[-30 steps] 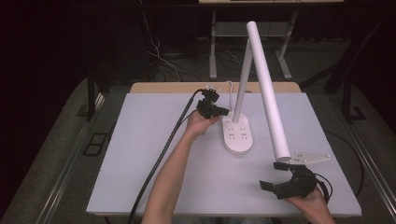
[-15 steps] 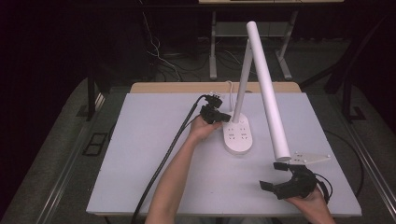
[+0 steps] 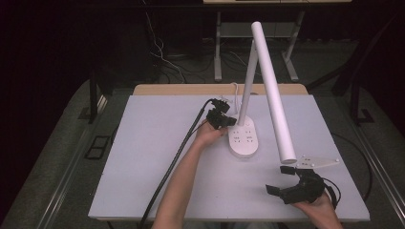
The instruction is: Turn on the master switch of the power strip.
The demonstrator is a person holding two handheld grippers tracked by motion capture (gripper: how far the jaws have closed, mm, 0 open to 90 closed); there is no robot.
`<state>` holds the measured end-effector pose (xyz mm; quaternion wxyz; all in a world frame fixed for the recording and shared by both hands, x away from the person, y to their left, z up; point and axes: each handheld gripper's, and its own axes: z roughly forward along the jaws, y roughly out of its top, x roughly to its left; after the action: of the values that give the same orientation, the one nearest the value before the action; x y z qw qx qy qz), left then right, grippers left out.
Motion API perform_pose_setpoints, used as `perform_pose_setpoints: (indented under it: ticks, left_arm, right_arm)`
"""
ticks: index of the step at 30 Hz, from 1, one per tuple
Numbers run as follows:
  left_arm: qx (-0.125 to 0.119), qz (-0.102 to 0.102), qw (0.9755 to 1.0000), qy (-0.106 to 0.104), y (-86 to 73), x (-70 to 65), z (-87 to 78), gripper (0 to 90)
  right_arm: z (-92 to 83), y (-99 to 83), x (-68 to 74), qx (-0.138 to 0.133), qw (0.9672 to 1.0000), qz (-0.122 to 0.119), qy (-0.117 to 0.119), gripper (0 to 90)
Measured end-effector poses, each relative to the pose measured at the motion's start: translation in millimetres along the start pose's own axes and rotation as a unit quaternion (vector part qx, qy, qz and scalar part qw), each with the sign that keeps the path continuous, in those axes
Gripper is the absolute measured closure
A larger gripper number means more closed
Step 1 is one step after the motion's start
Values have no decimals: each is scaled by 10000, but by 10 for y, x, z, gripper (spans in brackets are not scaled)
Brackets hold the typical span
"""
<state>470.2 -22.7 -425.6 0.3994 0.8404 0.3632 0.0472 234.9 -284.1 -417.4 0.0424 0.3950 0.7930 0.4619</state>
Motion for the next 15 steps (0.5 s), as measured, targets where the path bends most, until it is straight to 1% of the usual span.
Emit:
perform_pose_setpoints:
  ticks: [1,2,3,4,6,7,9,10,11,15]
  left_arm:
    - [-18,-73,10000,-34,-7,13,1,900]
    - [-29,-103,9999,-42,-16,21,-1,900]
    - [-88,-157,9998,-39,-28,16,4,900]
    - [-84,-168,9998,-22,-32,8,3,900]
    - [-60,-121,9999,53,-28,-11,6,900]
    - [-85,-69,9999,62,-28,-16,11,900]
    - [-7,-8,9999,122,-23,-33,9,900]
    - [-17,-10,9999,151,-26,-46,10,900]
    - [-29,36,9998,172,-29,-49,9,900]
    - [-44,-2,9998,185,-26,-54,9,900]
  right_arm:
    - [1,0,2,-1,10000,1,-2,4]
    - [1,0,4,-6,10000,1,-3,4]
    - [-3,0,10,-11,10000,4,0,4]
    - [-9,-1,12,-19,10000,-20,-2,4]
    - [-14,-4,12,-35,10000,-25,-1,4]
    - [-13,-3,9,-31,10000,-24,-1,4]
    - [-13,-1,11,-26,10000,-21,-1,4]
    - [-16,0,18,-26,10000,-8,0,3]
    - [-17,0,19,-35,10000,-15,-4,4]
    - [-10,-2,12,-16,10000,-13,-9,4]
